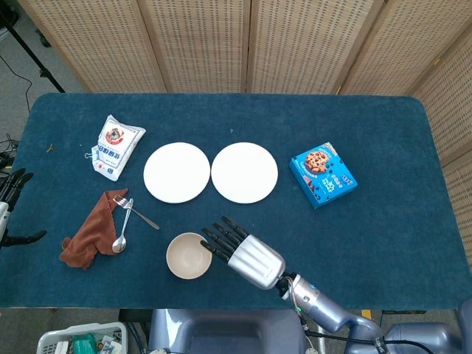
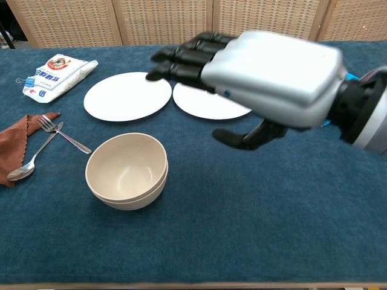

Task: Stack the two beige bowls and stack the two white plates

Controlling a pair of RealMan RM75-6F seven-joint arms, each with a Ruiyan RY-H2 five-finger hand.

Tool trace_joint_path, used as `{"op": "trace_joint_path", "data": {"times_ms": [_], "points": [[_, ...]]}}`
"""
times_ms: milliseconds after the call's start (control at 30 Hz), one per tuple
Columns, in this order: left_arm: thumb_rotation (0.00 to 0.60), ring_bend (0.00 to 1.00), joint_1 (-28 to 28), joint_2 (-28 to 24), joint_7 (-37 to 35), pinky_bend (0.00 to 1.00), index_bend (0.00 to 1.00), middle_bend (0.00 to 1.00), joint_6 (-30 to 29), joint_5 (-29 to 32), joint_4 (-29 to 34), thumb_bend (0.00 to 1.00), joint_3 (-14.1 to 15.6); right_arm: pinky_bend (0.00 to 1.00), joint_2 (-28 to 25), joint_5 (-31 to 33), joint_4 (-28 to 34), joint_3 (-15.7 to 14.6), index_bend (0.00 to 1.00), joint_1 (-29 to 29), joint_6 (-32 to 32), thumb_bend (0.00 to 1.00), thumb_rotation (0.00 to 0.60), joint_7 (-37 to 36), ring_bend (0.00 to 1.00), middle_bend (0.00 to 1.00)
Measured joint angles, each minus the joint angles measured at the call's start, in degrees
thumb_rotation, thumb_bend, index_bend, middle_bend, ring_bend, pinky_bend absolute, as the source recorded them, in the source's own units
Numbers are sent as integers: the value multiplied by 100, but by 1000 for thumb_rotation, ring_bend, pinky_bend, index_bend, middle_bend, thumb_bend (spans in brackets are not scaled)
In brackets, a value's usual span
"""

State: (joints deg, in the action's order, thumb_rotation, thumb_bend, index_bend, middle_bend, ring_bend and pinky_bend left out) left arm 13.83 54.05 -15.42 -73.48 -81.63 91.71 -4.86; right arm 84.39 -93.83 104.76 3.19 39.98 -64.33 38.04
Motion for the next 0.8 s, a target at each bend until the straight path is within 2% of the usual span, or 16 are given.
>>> {"op": "trace_joint_path", "data": {"times_ms": [67,200,333,567,800], "points": [[600,0,16,23,33,0,0,0,21,2,-10,0,1,0,-163,-2,85,70,0,-202,-395,3,600,58,0,0],[600,0,79,126,137,0,0,0,77,13,-61,0,-16,0,-595,119,217,178,0,-715,-1140,0,600,50,0,0],[600,0,184,287,255,0,0,0,175,18,-166,0,-40,0,-917,313,185,222,0,-1239,-1786,0,600,-326,0,0],[600,0,618,653,481,0,0,0,674,-3,-403,0,-98,0,-1053,496,-215,64,0,-1998,-2424,0,600,-1332,0,0],[600,0,1183,1299,890,0,0,0,1096,-94,-838,11,-211,0,-970,566,-530,-118,0,-2618,-2977,0,600,-2147,0,0]]}}
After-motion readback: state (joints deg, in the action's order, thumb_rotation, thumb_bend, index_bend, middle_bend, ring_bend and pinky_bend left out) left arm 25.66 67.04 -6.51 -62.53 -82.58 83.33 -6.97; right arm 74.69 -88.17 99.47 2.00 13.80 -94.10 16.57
